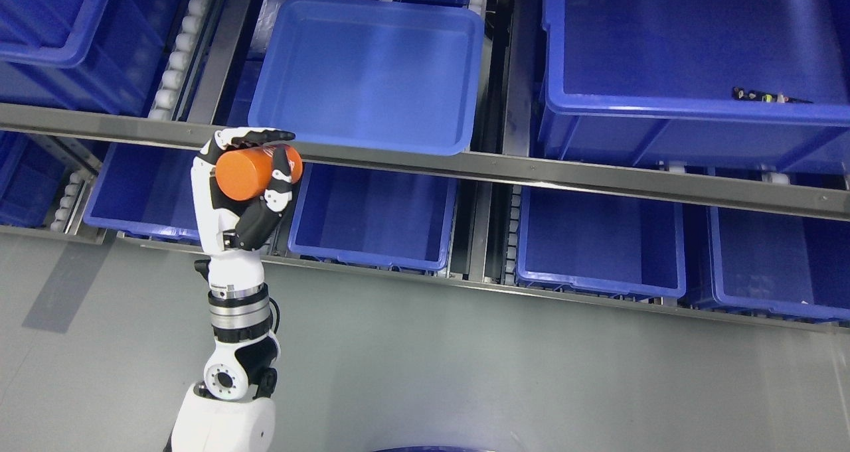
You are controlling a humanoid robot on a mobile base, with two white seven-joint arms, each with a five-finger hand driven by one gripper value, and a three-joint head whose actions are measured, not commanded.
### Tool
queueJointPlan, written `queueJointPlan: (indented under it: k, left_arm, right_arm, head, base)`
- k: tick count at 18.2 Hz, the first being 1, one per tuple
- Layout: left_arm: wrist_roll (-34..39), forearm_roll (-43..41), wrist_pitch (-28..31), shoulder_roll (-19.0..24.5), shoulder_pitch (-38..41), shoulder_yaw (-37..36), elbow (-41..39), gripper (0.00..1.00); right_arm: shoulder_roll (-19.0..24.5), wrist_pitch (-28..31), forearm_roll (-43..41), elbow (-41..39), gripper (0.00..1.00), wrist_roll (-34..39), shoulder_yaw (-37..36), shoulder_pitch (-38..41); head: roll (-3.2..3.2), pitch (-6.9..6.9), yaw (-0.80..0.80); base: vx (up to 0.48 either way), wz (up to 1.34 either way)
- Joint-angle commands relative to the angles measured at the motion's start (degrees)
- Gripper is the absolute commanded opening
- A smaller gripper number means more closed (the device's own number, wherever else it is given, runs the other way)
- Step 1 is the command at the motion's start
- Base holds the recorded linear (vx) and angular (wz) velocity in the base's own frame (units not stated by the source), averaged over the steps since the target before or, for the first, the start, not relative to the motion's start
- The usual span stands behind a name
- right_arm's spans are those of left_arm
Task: Grab orange capacitor from left shelf to right desk
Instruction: 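Lift the capacitor out of the bin with the left hand, then turn toward the steel table carrying the capacitor in the left hand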
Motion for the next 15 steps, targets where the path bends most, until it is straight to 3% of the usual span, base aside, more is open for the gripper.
queueJointPlan:
  k: [1,8,12,15]
  left_arm:
    - [-1.3,-0.9,0.4,1.0,3.5,-0.6,-3.4,0.01]
    - [-1.6,-1.0,1.6,2.5,4.6,-1.6,-3.3,0.02]
    - [-1.5,-1.1,15.0,1.4,3.9,-2.0,-3.4,0.02]
    - [-1.5,-1.1,15.8,1.1,1.8,-2.1,-3.4,0.02]
  right_arm:
    - [-1.0,0.0,0.4,-1.0,1.0,0.0,-0.6,1.3]
    - [-1.0,0.0,0.4,-1.0,1.0,0.0,-0.6,1.2]
    - [-1.0,0.0,0.4,-1.0,1.0,0.0,-0.6,1.3]
    - [-1.0,0.0,0.4,-1.0,1.0,0.0,-0.6,1.3]
  head:
    - [0.0,0.0,0.0]
    - [0.0,0.0,0.0]
    - [0.0,0.0,0.0]
    - [0.0,0.0,0.0]
  base:
    - [-0.212,0.1]
    - [-0.232,0.07]
    - [-0.251,0.1]
    - [-0.204,-0.45]
